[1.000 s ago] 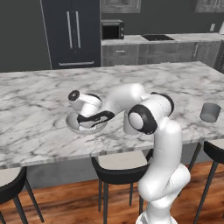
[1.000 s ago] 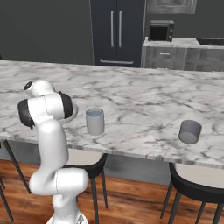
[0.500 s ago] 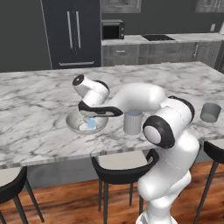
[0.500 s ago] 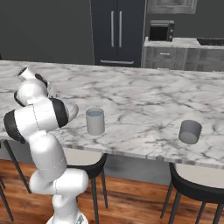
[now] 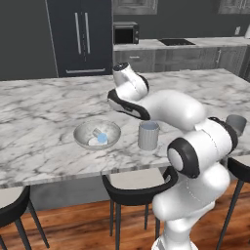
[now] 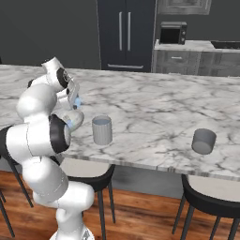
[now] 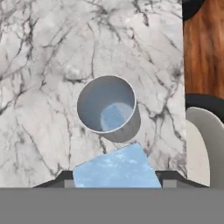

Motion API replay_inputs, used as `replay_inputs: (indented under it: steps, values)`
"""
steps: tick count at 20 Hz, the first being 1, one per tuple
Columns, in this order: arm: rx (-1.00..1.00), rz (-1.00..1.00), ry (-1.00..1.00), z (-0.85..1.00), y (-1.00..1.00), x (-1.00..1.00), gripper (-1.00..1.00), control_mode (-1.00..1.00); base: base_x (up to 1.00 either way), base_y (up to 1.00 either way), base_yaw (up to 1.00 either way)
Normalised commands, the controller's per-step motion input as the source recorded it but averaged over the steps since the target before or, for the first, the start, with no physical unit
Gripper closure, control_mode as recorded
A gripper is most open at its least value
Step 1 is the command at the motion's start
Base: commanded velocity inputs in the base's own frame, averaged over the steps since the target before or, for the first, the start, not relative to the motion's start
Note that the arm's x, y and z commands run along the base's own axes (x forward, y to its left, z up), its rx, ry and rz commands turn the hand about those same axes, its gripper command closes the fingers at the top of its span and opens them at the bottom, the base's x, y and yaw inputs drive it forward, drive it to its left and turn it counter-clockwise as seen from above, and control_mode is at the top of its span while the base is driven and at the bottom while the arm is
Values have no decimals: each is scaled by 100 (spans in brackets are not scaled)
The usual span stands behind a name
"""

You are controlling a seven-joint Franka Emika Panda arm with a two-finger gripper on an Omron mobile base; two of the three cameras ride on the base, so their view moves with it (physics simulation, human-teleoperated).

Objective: There are four ice cubes in the ice bowl. Place two ice cubes in each glass of water.

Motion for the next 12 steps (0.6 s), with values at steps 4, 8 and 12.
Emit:
replay_inputs:
  steps: [4,8,12]
  values:
    - [28,7,1,-6,-97,14,100,-100,0,0,0]
    - [23,8,25,-4,-78,25,100,-100,0,0,0]
    - [11,17,40,-24,-39,56,100,-100,0,0,0]
